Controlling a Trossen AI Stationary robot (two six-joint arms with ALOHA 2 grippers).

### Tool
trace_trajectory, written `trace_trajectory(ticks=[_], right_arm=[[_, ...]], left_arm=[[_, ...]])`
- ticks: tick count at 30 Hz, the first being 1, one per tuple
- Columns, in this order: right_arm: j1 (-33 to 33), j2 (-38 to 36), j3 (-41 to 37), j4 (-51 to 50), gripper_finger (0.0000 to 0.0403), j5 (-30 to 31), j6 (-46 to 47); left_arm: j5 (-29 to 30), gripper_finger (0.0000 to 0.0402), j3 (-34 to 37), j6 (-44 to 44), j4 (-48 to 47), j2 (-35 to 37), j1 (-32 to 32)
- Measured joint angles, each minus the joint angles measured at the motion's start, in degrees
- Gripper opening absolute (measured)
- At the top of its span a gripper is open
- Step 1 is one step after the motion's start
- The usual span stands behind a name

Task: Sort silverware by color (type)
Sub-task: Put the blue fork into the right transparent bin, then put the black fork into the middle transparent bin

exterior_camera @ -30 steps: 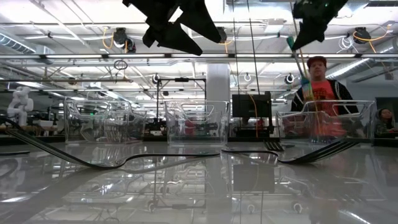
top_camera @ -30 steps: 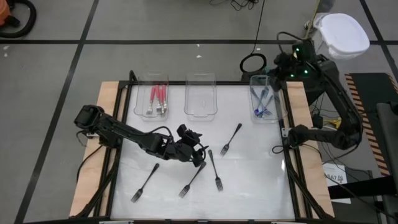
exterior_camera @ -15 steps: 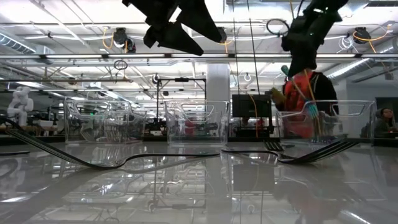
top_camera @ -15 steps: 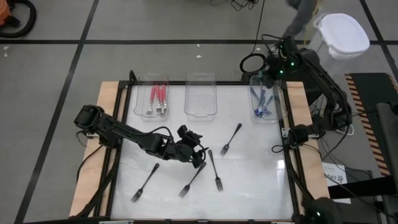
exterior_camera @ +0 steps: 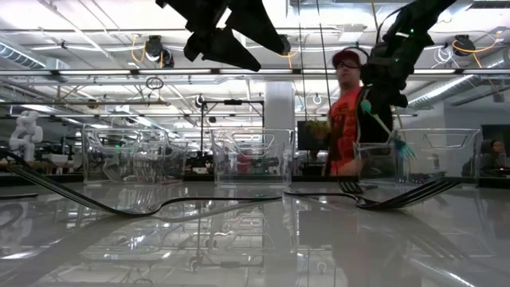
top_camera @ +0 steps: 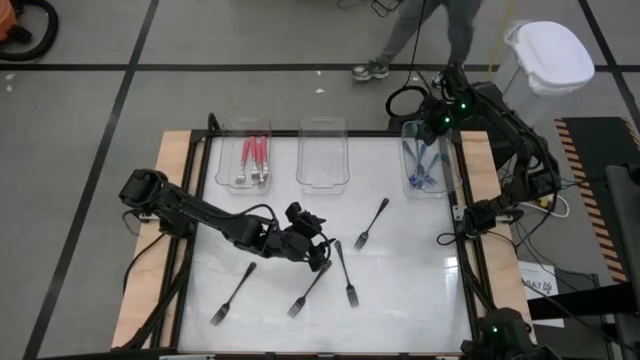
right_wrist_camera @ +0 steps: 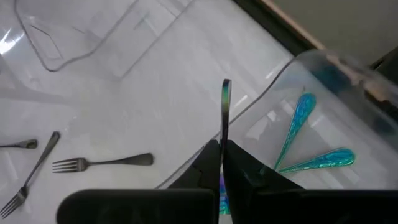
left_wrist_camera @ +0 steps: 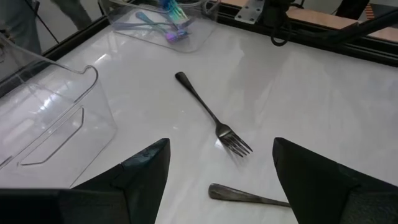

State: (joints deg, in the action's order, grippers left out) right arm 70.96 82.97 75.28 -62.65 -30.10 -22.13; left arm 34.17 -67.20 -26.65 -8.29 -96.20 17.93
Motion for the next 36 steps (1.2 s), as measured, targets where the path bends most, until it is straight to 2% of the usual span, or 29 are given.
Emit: trace_trajectory(ticks=[8, 15, 20, 25, 34, 36], right_arm=[[0.4, 0.0, -6.6, 5.2, 0.0003, 0.2, 0.0], [0.4, 0.0, -8.5, 5.6, 0.0004, 0.3, 0.4], [0.3, 0.0, -8.5, 6.2, 0.0007, 5.6, 2.4], [0.3, 0.0, -8.5, 6.4, 0.0039, 10.8, 3.5], [0.3, -0.3, -8.5, 7.7, 0.0124, 10.9, 4.3], [0.2, -1.4, -8.5, 8.1, 0.0136, 12.5, 4.8]], left_arm=[[0.0, 0.0283, 0.0, 0.0, 0.0, 0.0, 1.3], [0.0, 0.0283, 0.0, 0.0, 0.1, 0.0, 1.3], [0.0, 0.0283, 0.0, 0.0, 0.2, 0.0, 1.3], [0.0, 0.0283, 0.0, 0.0, 0.2, 0.0, 1.3], [0.0, 0.0283, 0.0, 0.0, 0.2, 0.0, 1.3], [0.0, 0.0283, 0.0, 0.0, 0.2, 0.0, 1.3]])
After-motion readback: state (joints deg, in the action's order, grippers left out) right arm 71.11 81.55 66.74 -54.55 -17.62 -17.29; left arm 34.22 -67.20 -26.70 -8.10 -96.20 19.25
